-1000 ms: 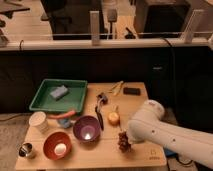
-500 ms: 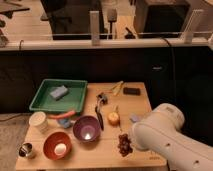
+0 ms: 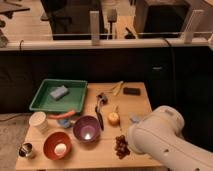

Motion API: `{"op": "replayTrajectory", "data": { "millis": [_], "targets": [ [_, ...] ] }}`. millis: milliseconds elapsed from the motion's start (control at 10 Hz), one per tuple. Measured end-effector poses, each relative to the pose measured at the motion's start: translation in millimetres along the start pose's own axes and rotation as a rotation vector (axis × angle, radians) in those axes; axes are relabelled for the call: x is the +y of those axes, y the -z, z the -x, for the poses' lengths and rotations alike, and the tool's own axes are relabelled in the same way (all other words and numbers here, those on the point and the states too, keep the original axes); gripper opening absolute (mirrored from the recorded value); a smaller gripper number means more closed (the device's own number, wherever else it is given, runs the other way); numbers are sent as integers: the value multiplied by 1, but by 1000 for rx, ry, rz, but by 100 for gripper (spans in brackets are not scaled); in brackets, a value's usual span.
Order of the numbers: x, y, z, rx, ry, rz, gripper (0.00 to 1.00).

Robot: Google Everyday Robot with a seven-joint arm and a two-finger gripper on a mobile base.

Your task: Place grapes in table surface

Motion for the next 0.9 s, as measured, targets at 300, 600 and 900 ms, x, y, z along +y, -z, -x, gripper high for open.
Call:
{"op": "replayTrajectory", "data": {
  "millis": [300, 600, 900],
  "targets": [
    [-22, -32, -3, -22, 2, 32, 0],
    [-39, -73, -9, -91, 5, 66, 0],
    [-42, -111, -11, -137, 24, 116, 10]
  ]
}}
